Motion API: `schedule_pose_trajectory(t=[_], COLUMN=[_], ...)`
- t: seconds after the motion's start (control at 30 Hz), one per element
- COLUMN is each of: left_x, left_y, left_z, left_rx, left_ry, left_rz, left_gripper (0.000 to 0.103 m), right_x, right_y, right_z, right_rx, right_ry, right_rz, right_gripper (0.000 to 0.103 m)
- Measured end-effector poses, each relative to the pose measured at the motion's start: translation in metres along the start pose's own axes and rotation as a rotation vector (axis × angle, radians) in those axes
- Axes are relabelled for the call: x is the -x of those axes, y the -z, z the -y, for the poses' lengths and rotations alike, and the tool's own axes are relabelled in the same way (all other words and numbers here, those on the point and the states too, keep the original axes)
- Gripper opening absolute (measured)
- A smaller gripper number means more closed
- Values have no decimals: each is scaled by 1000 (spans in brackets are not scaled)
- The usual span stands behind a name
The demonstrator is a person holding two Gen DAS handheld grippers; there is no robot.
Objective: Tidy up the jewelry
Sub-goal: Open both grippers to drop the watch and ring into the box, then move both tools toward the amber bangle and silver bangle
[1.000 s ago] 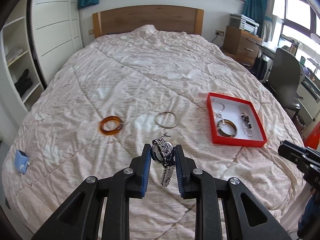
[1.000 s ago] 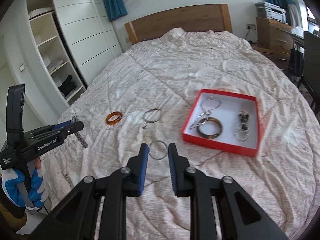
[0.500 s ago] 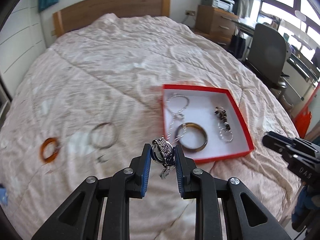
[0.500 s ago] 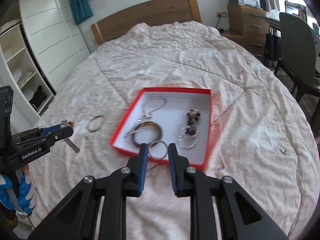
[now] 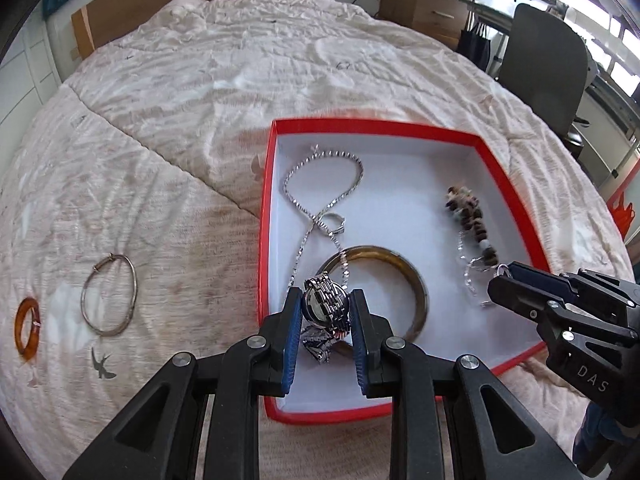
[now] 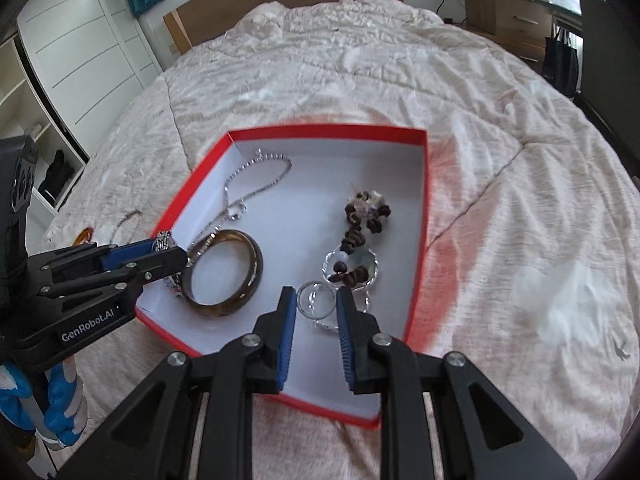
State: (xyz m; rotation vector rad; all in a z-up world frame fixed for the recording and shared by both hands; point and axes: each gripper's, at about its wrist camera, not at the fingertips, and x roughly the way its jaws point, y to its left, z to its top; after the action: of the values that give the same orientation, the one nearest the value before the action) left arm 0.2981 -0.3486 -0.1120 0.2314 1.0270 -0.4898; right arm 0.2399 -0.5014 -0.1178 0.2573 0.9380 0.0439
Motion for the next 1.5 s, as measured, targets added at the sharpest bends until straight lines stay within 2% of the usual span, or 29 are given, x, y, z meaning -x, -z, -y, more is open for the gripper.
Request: schedule_pose_trajectory(t=[0.37, 0.57, 0.67, 0.7, 0.87, 1.0, 1.13, 1.3, 1.5], left_x=[-10, -3, 12, 19, 62, 112, 163, 223, 264], left_y=[3, 2, 0, -1, -6, -6, -2, 15, 34], left_z=[-2, -3, -3, -3, -3, -4, -13, -40, -86], left_rx=[6, 10, 8, 9, 12, 12, 22, 68, 109], left_ry=[15, 25, 23, 23, 26, 15, -9, -55, -141], left_rz=[-12, -17, 1, 11, 68, 138, 212, 288, 329], left_gripper=[23, 28, 36, 39, 41, 45, 46, 46, 46], right_x=[-20, -13, 4, 10, 59, 107, 155, 201, 235], right_y=[-1, 0, -1, -2, -9, -12, -14, -17, -20], right_z=[-11, -9, -9, -9, -11, -22, -45, -82, -131], right_rx=[81, 54, 42, 40, 21, 23, 33, 71, 121], right_ry=[50, 59, 64, 67, 93, 104, 99, 85, 50], right_rz=[-82, -92, -70, -61, 8, 78, 157, 236, 310], right_gripper=[21, 21, 21, 21, 21, 21, 21, 21, 21])
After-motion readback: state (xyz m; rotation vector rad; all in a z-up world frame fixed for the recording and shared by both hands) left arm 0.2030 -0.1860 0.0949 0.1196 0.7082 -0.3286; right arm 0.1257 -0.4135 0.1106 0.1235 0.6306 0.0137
